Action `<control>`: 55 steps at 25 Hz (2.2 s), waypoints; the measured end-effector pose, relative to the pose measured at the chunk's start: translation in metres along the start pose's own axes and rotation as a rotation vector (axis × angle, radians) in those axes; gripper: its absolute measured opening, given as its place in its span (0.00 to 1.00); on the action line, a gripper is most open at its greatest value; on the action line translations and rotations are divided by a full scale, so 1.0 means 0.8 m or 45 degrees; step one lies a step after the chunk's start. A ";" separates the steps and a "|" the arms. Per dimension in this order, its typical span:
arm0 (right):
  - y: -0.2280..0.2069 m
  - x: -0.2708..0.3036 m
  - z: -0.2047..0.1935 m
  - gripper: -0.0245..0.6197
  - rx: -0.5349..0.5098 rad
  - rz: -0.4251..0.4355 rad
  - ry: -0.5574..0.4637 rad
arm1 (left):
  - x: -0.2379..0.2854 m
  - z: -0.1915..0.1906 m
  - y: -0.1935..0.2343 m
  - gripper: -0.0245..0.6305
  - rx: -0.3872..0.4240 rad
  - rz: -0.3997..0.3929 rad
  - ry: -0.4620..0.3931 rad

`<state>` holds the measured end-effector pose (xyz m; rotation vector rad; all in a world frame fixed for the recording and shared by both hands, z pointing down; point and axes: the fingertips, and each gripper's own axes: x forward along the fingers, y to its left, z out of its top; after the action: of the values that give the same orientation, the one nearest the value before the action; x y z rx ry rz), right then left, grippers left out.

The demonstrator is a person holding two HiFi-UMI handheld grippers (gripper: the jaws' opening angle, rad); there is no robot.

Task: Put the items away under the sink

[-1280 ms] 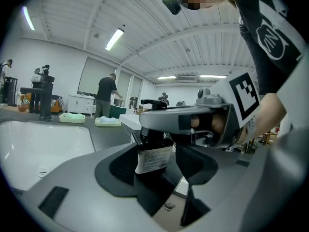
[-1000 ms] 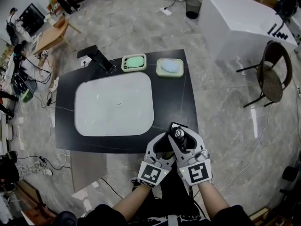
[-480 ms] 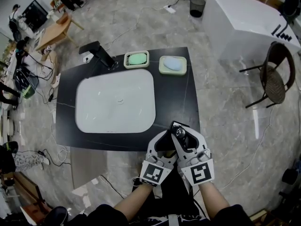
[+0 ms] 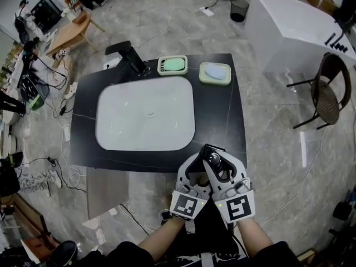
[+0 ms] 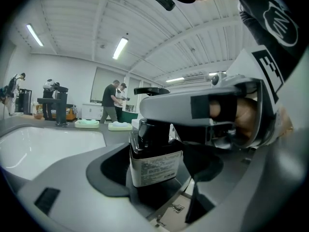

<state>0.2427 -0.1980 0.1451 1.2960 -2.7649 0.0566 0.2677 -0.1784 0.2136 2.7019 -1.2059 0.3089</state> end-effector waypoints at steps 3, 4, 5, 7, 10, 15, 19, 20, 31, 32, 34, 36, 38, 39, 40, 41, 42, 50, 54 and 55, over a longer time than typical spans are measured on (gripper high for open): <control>0.026 0.001 -0.001 0.20 -0.006 0.012 0.016 | -0.023 0.003 0.007 0.54 -0.027 0.026 -0.040; 0.037 0.002 -0.001 0.20 -0.007 0.017 0.019 | -0.033 0.003 0.011 0.54 -0.044 0.034 -0.051; 0.049 0.003 0.000 0.20 -0.006 0.022 0.018 | -0.044 0.001 0.014 0.54 -0.050 0.038 -0.061; 0.075 0.004 0.002 0.20 0.005 0.035 0.011 | -0.070 -0.006 0.019 0.54 -0.029 0.036 -0.071; 0.116 0.008 0.003 0.20 0.003 0.063 0.014 | -0.109 -0.015 0.030 0.54 -0.013 0.043 -0.076; 0.190 0.019 0.004 0.20 -0.020 0.103 0.012 | -0.178 -0.031 0.054 0.54 -0.027 0.064 -0.067; 0.247 0.027 0.003 0.20 -0.040 0.136 0.012 | -0.232 -0.055 0.069 0.54 -0.077 0.083 -0.014; 0.260 0.029 0.003 0.20 -0.041 0.143 0.007 | -0.244 -0.062 0.072 0.54 -0.071 0.087 -0.008; 0.391 0.047 -0.008 0.20 -0.056 0.291 0.006 | -0.358 -0.096 0.110 0.54 -0.072 0.189 -0.031; 0.401 0.049 -0.010 0.20 -0.059 0.311 0.010 | -0.366 -0.101 0.113 0.54 -0.088 0.206 -0.025; 0.418 0.054 -0.017 0.20 -0.063 0.350 0.022 | -0.379 -0.110 0.121 0.54 -0.099 0.239 -0.032; 0.433 0.058 -0.027 0.20 -0.064 0.390 0.027 | -0.389 -0.124 0.127 0.54 -0.114 0.273 -0.023; 0.446 0.062 -0.039 0.20 -0.056 0.430 0.032 | -0.398 -0.139 0.133 0.54 -0.127 0.310 -0.022; 0.452 0.064 -0.045 0.20 -0.056 0.452 0.041 | -0.402 -0.145 0.136 0.54 -0.133 0.329 -0.023; 0.458 0.067 -0.051 0.20 -0.059 0.474 0.049 | -0.406 -0.150 0.140 0.54 -0.139 0.349 -0.023; 0.464 0.070 -0.054 0.20 -0.063 0.494 0.051 | -0.410 -0.155 0.145 0.54 -0.143 0.370 -0.022; 0.469 0.073 -0.055 0.20 -0.062 0.510 0.045 | -0.414 -0.158 0.149 0.54 -0.144 0.390 -0.022; 0.499 0.085 -0.081 0.20 -0.055 0.625 0.043 | -0.432 -0.190 0.167 0.54 -0.156 0.508 -0.036; 0.507 0.087 -0.097 0.20 -0.077 0.655 0.032 | -0.433 -0.209 0.169 0.54 -0.166 0.518 -0.055; 0.508 0.089 -0.104 0.20 -0.071 0.659 0.036 | -0.432 -0.214 0.171 0.54 -0.163 0.520 -0.063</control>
<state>-0.1094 0.0135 0.2362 0.5338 -2.9697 0.0302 -0.0808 0.0186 0.3003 2.3521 -1.7264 0.2063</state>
